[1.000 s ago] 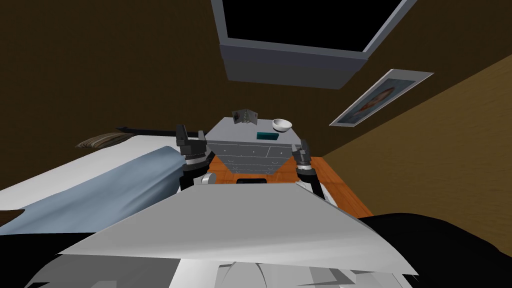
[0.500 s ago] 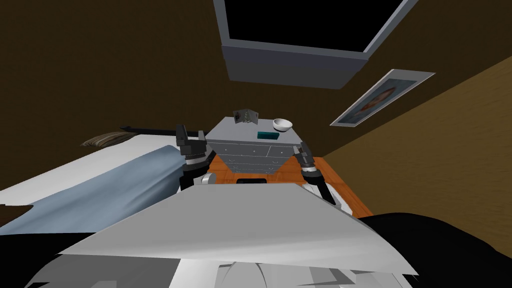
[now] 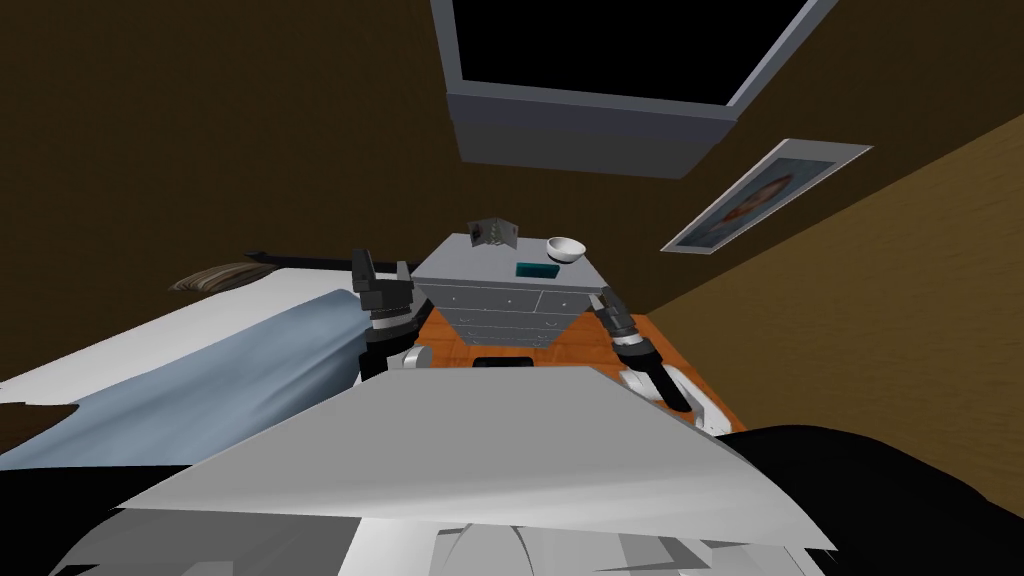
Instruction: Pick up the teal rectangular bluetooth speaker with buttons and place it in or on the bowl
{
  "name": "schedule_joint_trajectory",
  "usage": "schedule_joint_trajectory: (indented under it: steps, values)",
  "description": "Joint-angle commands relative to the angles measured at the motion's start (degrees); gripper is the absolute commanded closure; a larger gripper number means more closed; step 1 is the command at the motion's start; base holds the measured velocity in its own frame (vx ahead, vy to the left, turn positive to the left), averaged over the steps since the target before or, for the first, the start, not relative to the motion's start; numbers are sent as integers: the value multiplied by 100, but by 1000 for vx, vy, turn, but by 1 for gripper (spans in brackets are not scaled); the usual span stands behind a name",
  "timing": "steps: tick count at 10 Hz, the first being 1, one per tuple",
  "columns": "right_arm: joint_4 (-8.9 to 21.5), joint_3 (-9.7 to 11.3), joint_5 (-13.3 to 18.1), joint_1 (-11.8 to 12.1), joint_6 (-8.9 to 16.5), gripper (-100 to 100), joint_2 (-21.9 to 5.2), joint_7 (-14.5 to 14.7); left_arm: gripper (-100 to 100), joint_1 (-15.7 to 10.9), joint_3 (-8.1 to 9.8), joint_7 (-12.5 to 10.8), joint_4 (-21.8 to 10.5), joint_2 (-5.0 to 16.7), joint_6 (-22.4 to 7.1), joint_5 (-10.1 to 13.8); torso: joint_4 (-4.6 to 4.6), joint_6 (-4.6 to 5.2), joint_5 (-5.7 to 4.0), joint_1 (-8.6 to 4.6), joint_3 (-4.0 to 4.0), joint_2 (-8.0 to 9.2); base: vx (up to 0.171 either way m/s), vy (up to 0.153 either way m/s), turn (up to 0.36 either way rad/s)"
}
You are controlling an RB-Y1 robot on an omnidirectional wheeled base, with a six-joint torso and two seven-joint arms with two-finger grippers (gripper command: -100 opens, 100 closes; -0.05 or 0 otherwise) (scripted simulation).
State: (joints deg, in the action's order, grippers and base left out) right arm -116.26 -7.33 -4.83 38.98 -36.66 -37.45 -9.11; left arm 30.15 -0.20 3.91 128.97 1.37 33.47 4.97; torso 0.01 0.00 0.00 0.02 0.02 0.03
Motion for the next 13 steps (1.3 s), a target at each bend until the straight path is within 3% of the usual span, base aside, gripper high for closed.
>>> schedule_joint_trajectory:
  steps: [1, 8, 10, 11, 13]
  values:
    - [78, -48, 24, 23, -61, -100, -286, -47, 0, 0, 0, 0, 0, 0, 0, 0, 0, 0, 0, 0, 0, 0, -11, 11, 6]
    - [513, -376, 222, 214, -378, -100, -1411, -272, 0, 0, 0, 0, 0, 0, 0, 0, 0, 0, 0, 0, -1, -2, -8, 11, 9]
    - [513, -376, 222, 214, -378, -100, -1640, -272, 0, 0, 0, 0, 0, 0, 0, 0, 0, 0, 0, 3, -1, -3, -4, 11, 4]
    - [658, -486, 306, 272, -482, -100, -1870, -333, 0, 0, 0, 0, 0, 0, 0, 0, 0, 0, 0, 1, -2, -3, -4, 14, 14]
    - [658, -486, 306, 272, -482, -100, -2105, -333, 0, 0, 0, 0, 0, 0, 0, 0, -1, 0, 0, 3, -2, -4, -3, 11, 5]
